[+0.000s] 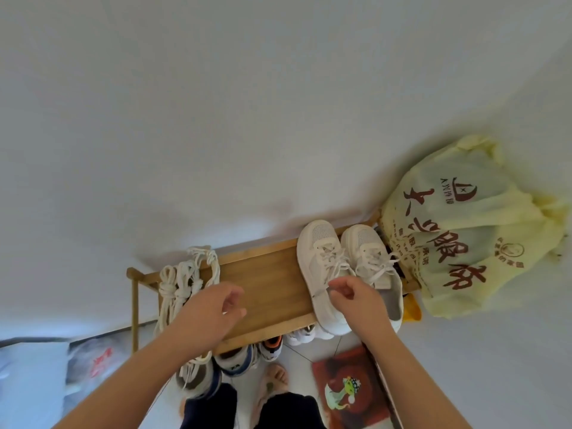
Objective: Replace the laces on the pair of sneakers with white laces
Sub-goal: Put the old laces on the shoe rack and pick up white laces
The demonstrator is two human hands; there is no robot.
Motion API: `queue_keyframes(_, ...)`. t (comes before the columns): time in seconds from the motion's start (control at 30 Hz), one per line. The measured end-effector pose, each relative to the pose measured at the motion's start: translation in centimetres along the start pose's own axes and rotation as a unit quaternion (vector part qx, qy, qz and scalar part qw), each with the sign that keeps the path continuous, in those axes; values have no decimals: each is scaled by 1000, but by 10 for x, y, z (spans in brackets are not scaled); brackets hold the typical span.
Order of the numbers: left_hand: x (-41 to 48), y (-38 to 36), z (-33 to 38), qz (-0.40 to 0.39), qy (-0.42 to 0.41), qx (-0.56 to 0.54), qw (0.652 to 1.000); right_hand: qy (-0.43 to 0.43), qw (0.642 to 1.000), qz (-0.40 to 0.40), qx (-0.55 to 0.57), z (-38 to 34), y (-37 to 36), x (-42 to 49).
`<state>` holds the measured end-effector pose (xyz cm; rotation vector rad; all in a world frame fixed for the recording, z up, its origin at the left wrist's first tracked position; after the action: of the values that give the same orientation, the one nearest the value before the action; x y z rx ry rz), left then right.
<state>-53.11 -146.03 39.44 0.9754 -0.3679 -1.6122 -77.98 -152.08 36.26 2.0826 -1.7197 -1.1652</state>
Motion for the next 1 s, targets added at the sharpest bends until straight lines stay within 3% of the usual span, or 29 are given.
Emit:
queue_keyframes(0.67,26,10,-92,72,100,12,992,19,998,-62,-22,-22,-43,7)
queue_keyframes(0.83,61,-7,-99,56,52,68,995,22,996,-79,-31,-29,-63,8)
queue_keyframes(1.0,83,-44,-110,-33,45,189,980,13,994,-98,-52,-28,-80,10)
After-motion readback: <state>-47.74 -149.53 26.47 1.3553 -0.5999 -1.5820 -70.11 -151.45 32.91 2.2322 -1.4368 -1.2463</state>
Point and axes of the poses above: each hand's wrist, its own x-axis towards the middle knuckle, its own y-axis out of the back of the hand, z = x × y, the point moved 8 cm from there along x, towards the middle knuckle, and after that the axes turned 3 degrees about -y, right-handed, at the moved point
